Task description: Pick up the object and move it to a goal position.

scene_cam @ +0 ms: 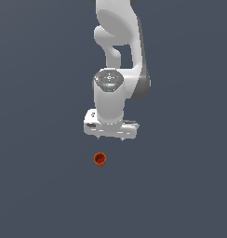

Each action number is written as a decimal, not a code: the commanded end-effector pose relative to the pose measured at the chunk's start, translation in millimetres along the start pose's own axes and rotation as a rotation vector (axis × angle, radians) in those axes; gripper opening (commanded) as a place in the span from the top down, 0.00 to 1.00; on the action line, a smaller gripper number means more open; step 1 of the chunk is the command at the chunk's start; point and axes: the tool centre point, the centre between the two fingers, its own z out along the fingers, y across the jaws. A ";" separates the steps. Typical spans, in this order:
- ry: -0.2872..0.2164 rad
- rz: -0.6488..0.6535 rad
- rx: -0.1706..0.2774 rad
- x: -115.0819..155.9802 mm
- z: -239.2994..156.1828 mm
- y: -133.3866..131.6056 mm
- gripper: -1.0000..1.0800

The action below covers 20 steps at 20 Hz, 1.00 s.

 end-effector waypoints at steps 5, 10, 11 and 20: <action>-0.004 0.115 0.006 32.3 30.3 20.5 0.04; -0.006 0.178 0.008 48.0 48.5 32.4 0.04; -0.007 0.187 0.008 50.2 51.3 34.2 0.04; -0.008 0.226 0.009 59.2 63.7 41.7 0.04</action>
